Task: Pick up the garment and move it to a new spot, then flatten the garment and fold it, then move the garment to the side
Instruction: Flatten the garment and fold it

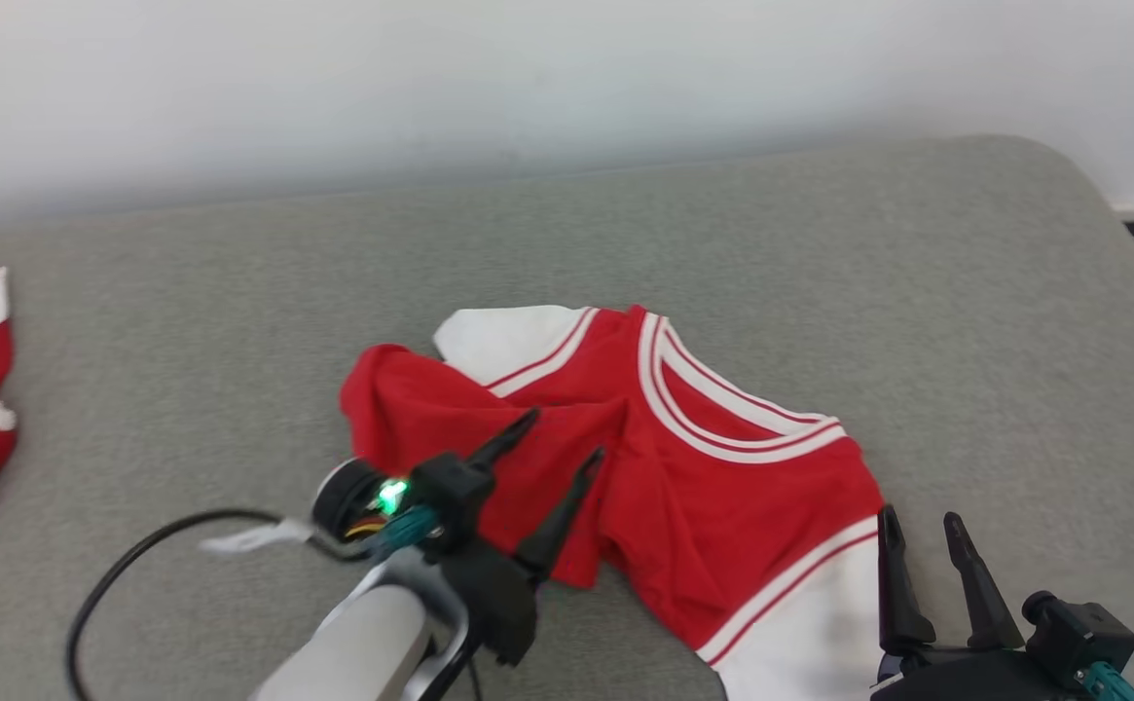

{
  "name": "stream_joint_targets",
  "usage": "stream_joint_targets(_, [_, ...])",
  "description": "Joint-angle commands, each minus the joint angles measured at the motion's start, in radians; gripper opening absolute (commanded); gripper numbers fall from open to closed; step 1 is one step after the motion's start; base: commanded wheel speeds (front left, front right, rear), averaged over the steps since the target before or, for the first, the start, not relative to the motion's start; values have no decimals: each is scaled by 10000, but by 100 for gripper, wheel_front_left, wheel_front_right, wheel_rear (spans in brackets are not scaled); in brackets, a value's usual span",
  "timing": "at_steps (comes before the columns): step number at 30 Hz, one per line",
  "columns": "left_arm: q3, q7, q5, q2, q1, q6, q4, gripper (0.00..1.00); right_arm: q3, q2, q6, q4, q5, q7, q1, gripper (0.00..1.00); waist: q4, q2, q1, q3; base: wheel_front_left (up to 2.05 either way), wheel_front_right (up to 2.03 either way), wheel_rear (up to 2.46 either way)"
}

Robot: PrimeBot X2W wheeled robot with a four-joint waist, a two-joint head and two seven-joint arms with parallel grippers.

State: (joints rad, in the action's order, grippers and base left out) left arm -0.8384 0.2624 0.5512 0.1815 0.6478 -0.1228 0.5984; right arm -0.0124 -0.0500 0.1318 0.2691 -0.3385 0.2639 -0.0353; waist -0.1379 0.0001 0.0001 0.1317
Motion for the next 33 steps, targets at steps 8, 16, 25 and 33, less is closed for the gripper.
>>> stream_joint_targets(8, [1414,36,-497,1056,-1751,246,-1043,100,28,-5,-24,-110,-13,3,30,100,1170,-1,-1,13,0,0,0])
stream_joint_targets(16, [2134,37,-570,1018,-2329,172,-930,100,-14,-7,-24,-102,48,3,-211,100,973,-1,-1,311,0,0,0])
stream_joint_targets(25, [1773,36,-772,257,-2923,-5,-965,100,-189,-2,-24,-138,-23,3,-210,100,794,-1,-1,629,0,0,0])
stream_joint_targets(33, [1569,36,-685,-82,-2887,-91,-530,100,-173,-5,-24,-110,0,2,-384,100,753,-1,-1,704,0,0,0])
